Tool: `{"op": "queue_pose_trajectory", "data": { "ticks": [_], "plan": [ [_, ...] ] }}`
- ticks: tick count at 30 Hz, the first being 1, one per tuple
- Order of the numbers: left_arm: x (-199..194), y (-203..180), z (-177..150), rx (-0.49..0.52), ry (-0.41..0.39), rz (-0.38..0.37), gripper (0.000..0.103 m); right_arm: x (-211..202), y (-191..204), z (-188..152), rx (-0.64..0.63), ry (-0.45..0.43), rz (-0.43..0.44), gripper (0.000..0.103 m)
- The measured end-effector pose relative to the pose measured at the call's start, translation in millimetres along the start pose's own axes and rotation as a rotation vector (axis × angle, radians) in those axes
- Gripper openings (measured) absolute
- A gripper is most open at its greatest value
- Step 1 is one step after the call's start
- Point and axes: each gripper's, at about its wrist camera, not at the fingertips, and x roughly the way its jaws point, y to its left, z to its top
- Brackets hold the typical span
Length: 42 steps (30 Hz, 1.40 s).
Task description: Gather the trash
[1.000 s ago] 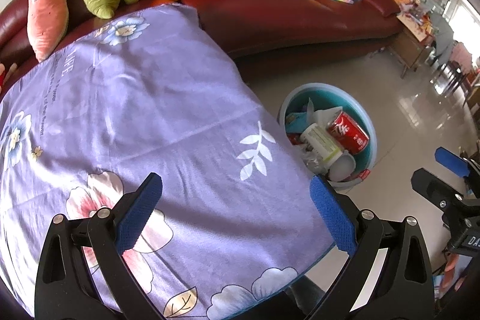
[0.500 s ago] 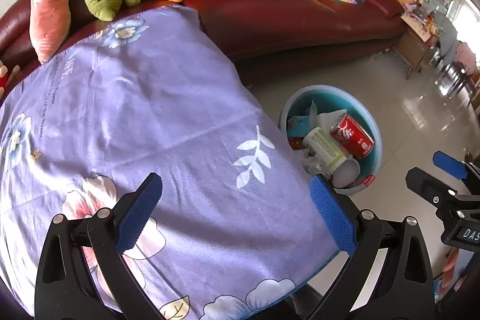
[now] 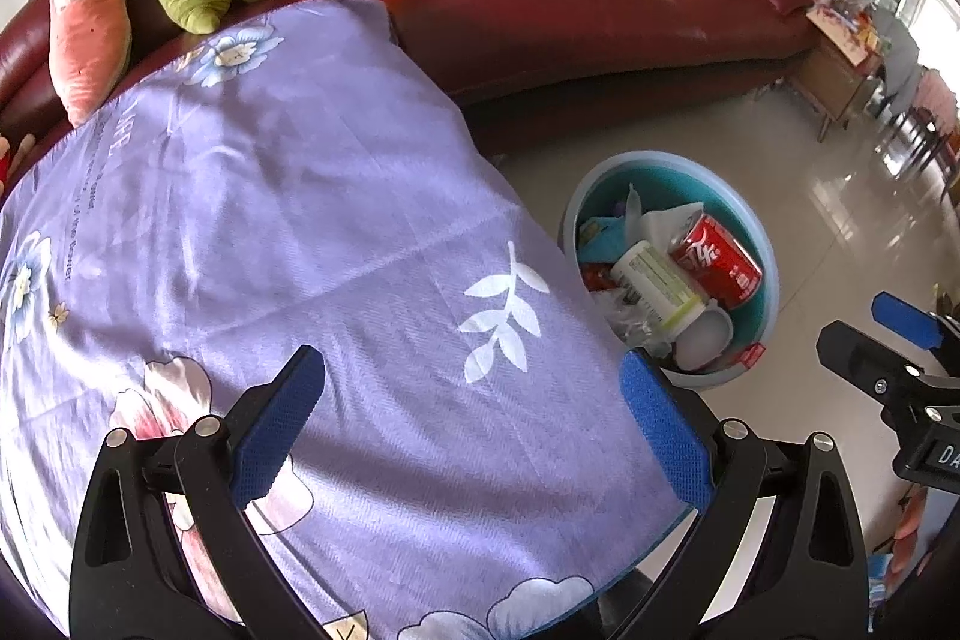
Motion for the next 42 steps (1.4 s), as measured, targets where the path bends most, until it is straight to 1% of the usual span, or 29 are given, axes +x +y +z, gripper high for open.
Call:
{"op": "queue_pose_trajectory", "data": {
  "ticks": [16, 33, 37, 42],
  "plan": [
    [28, -2, -3, 0.006, 0.048, -0.011, 0.099, 23, -3, 1, 0.017, 0.047, -0.007, 0.096],
    [41, 4, -4, 0.002, 0.065, -0.015, 0.099, 40, 5, 7, 0.001, 0.079, -0.022, 0.096],
    [44, 5, -4, 0.006, 0.072, -0.029, 0.099, 42, 5, 9, 0.001, 0.084, -0.026, 0.096],
    [46, 6, -4, 0.008, 0.083, -0.064, 0.099, 42, 7, 10, 0.003, 0.085, -0.025, 0.096]
  ]
}}
